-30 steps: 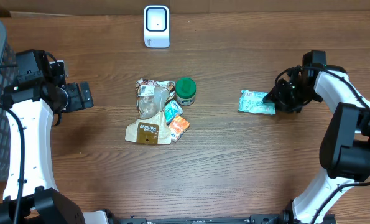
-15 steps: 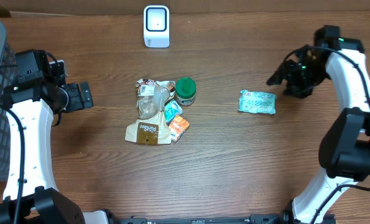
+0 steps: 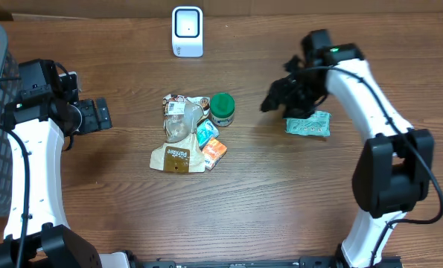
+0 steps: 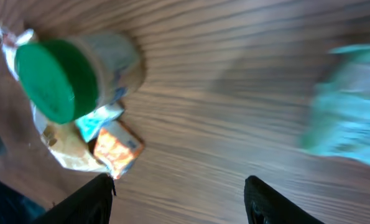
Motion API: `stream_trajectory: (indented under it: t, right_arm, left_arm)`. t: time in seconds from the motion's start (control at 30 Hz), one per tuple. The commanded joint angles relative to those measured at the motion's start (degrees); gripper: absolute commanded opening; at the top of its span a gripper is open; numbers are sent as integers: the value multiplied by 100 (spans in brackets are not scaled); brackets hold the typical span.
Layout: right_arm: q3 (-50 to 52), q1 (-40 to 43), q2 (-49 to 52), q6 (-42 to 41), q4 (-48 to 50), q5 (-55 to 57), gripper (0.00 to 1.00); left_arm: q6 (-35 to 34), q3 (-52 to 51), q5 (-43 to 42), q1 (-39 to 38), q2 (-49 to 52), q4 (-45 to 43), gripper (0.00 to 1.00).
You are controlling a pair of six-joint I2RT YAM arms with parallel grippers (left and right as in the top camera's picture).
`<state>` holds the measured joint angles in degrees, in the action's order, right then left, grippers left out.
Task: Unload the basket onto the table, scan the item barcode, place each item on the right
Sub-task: 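Reach the right gripper to the orange Kleenex pack and grasp it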
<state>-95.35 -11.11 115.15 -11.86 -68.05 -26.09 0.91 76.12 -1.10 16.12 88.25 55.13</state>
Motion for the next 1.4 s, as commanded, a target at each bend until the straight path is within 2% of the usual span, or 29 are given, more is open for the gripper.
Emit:
stream_trajectory:
  t: [0.0,0.2,0.37,0.53,0.67,0.73,0.8,1.23,1.27,1.33,1.37]
  right_arm:
    - [302,-509,13,-295,208,-98,65]
    - [1043,-1320,17,-1303,1502,-98,50]
    - [1578,-1766,44,-1541,2474,-37,47]
    - [1823,-2000,243,-1537,2889,52,46]
    - [1821,-2105,428,-1513,2966,50,34]
    - [1818,-2107,428,-1513,2966,52,20]
    - [1810,-2105,426,-1515,2955,48,14]
    - [1469,-2065,393,-1169,2503,-103,15]
    - [1469,-2065,389,-1167,2463,-101,14]
    - [1469,-2065,389,-1172,2371,-103,4]
    - [1469,-2061,389,-1172,2321,-101,4]
  left_arm:
    - [-94,48,-42,7,15,-4,99]
    - [-94,50,-42,7,15,-4,100]
    - [-94,50,-42,7,15,-4,99]
    - [-94,48,-42,7,15,-4,100]
    - [-94,48,-42,7,15,-4,99]
    - [-94,50,-42,7,15,-4,100]
    - [-94,50,-42,7,15,-4,100]
    - [-94,48,-42,7,15,-4,100]
    - [-94,48,-42,7,15,-4,100]
    - [-94,50,-42,7,15,-4,99]
    - [-94,48,-42,7,15,-4,100]
